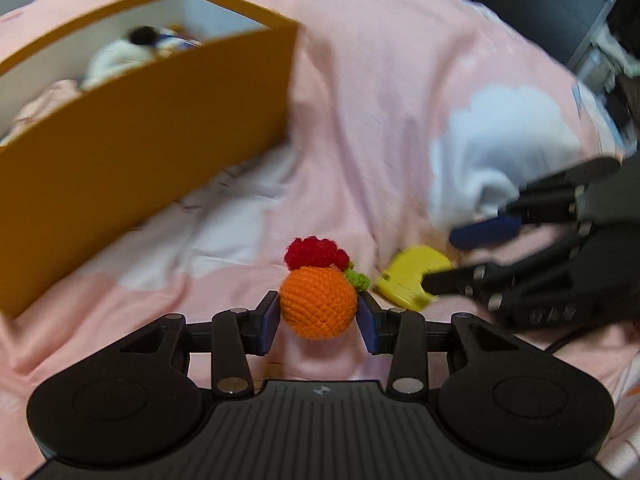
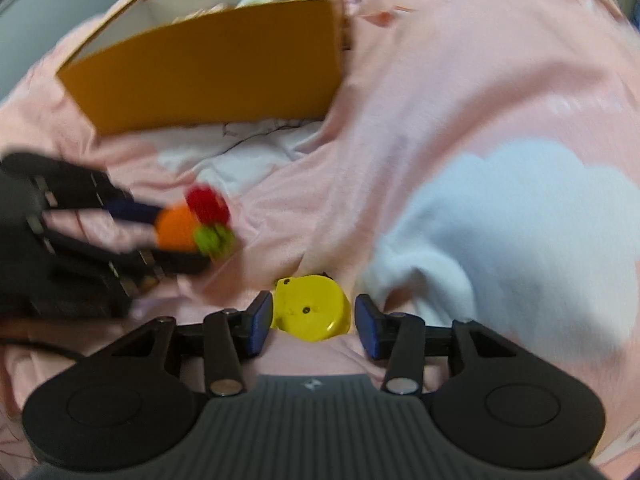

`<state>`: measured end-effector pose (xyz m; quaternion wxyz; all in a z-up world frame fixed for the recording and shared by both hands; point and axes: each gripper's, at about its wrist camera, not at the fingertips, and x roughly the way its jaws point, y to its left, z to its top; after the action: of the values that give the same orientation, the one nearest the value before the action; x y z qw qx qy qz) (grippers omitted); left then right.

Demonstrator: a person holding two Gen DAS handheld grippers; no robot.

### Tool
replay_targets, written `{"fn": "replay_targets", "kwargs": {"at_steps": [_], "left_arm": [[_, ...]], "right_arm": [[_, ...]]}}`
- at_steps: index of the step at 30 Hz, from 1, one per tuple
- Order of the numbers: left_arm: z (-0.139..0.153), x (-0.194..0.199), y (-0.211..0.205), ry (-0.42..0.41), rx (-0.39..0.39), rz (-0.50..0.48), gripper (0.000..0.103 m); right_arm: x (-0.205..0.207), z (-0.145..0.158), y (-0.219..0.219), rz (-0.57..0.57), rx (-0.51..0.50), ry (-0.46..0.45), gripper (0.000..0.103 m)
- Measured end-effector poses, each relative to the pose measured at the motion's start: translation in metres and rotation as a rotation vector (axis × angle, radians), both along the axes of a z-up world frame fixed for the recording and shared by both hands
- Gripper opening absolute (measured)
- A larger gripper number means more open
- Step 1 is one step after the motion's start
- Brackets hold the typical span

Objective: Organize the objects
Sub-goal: 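Grasp the orange knitted toy with the left gripper while the right gripper grasps the yellow toy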

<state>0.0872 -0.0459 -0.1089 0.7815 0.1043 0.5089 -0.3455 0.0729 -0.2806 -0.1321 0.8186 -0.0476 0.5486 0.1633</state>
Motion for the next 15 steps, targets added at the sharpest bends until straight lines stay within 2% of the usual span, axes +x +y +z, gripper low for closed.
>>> {"fn": "replay_targets", "kwargs": {"at_steps": [4, 9, 15], "left_arm": [[0.009, -0.002, 0.023, -0.022, -0.033, 0.059, 0.046], [0.013, 0.003, 0.017, -0.033, -0.040, 0.073, 0.046], [0.020, -0.001, 0.025, -0.054, -0.065, 0.077, 0.046]], "right_arm": [[0.007, -0.009, 0.015, 0.052, -0.068, 0.044, 0.050], [0.014, -0.022, 0.026, 0.081, -0.121, 0.084, 0.056], [0.020, -0.034, 0.030, 0.071, -0.122, 0.115, 0.058]]}}
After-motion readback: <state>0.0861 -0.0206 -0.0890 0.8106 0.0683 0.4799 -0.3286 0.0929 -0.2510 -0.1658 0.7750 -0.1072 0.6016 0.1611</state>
